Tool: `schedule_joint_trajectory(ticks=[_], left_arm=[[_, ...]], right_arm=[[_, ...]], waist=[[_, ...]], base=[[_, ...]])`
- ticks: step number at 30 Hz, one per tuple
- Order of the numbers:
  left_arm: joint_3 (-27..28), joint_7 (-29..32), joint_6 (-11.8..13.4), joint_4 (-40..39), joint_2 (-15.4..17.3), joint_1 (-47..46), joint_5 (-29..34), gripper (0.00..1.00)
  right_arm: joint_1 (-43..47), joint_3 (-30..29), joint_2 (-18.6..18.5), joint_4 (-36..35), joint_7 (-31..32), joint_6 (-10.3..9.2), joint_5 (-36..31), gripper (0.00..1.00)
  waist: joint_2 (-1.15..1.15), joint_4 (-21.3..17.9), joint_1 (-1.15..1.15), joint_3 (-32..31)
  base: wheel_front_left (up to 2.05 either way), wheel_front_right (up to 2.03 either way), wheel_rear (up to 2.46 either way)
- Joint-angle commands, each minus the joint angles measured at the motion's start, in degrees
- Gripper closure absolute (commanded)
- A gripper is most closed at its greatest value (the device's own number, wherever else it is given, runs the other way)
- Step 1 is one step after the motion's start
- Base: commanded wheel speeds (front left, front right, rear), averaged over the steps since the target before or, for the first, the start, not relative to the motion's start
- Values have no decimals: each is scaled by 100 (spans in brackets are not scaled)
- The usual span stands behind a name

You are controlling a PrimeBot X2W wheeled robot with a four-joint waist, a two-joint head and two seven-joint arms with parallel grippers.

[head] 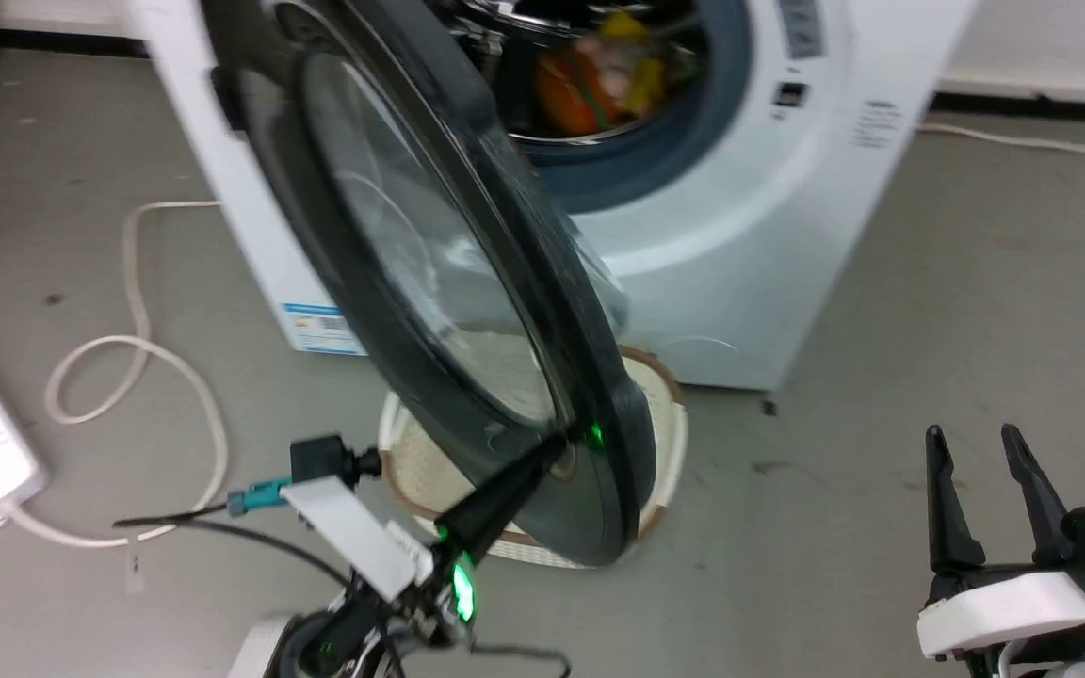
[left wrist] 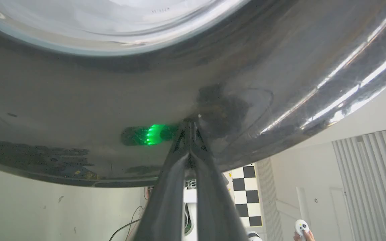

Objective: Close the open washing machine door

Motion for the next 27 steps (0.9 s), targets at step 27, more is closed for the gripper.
schedule_joint_trajectory(ticks=[27], left_arm=[[-958,-3068,-64,1509,12,-2584,-679,100]], right_arm=[[-281,181,0,-142,-27,5,272,0]], waist=[[0,-1325,0,809]], base=[[0,0,0]])
